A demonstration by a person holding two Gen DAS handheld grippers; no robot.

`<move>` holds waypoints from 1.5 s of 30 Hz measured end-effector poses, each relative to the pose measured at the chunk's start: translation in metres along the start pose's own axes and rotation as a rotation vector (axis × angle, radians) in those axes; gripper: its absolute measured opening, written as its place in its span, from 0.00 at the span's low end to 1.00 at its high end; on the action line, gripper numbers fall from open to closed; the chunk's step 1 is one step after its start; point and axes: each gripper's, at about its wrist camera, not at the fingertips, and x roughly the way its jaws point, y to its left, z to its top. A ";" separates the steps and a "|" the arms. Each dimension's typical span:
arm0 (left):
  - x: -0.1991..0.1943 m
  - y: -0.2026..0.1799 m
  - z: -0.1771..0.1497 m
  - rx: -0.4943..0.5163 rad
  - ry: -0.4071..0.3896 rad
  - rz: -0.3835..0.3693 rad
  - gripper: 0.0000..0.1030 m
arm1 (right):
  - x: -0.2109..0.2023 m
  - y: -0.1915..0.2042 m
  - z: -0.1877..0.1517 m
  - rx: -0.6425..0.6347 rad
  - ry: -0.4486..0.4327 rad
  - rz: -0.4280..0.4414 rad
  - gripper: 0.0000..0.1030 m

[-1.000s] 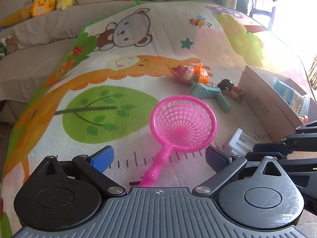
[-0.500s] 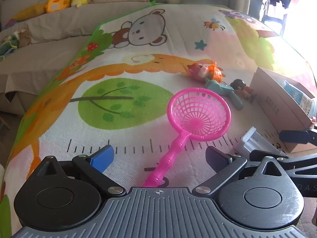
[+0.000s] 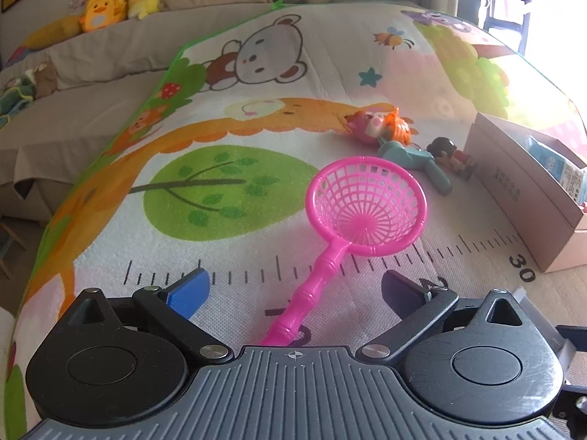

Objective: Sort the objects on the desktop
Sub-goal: 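Move the right gripper to the white battery holder and grasp it, then grasp the pink toy net handle with the left gripper while right holds battery holder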

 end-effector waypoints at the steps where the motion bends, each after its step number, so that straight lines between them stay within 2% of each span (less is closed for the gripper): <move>1: -0.002 -0.002 0.000 0.014 -0.013 -0.003 0.99 | -0.006 -0.006 -0.006 0.018 -0.003 -0.028 0.46; 4: -0.005 -0.013 -0.001 0.071 -0.039 0.008 0.98 | -0.016 -0.021 -0.020 0.052 -0.045 -0.120 0.47; 5: -0.004 -0.017 0.000 0.085 -0.034 0.021 0.90 | -0.018 -0.025 -0.024 0.062 -0.061 -0.146 0.48; 6: -0.001 -0.020 0.001 0.088 -0.019 0.023 0.77 | -0.019 -0.030 -0.026 0.079 -0.074 -0.154 0.53; 8: 0.004 -0.022 0.005 0.073 -0.005 0.019 0.74 | -0.020 -0.037 -0.030 0.120 -0.089 -0.142 0.55; 10: 0.007 -0.028 0.010 0.093 -0.003 0.031 0.67 | -0.021 -0.042 -0.030 0.140 -0.103 -0.124 0.59; 11: 0.008 -0.031 0.011 0.106 -0.004 0.037 0.56 | -0.022 -0.045 -0.031 0.149 -0.107 -0.114 0.60; 13: 0.007 -0.035 0.011 0.119 0.001 0.039 0.46 | -0.021 -0.048 -0.031 0.164 -0.106 -0.094 0.62; 15: 0.003 -0.038 0.009 0.128 0.002 0.030 0.29 | -0.019 -0.048 -0.030 0.164 -0.100 -0.092 0.64; 18: -0.004 -0.038 0.002 0.111 0.003 0.016 0.18 | -0.018 -0.041 -0.030 0.128 -0.087 -0.104 0.68; 20: -0.010 -0.036 -0.003 0.105 0.003 0.007 0.15 | -0.017 -0.038 -0.029 0.112 -0.081 -0.108 0.69; 25: -0.027 -0.034 -0.016 0.104 0.003 -0.024 0.15 | -0.016 -0.037 -0.028 0.114 -0.075 -0.123 0.73; 34: -0.069 -0.035 -0.051 0.100 0.011 -0.119 0.15 | -0.015 -0.036 -0.027 0.105 -0.068 -0.147 0.77; 40: -0.085 -0.038 -0.062 0.097 0.019 -0.176 0.15 | -0.015 -0.035 -0.027 0.100 -0.067 -0.156 0.79; 44: -0.084 -0.040 -0.061 0.101 0.010 -0.159 0.21 | -0.015 -0.034 -0.028 0.096 -0.067 -0.158 0.80; 45: -0.082 -0.039 -0.060 0.101 0.011 -0.148 0.28 | -0.016 -0.033 -0.028 0.095 -0.067 -0.158 0.81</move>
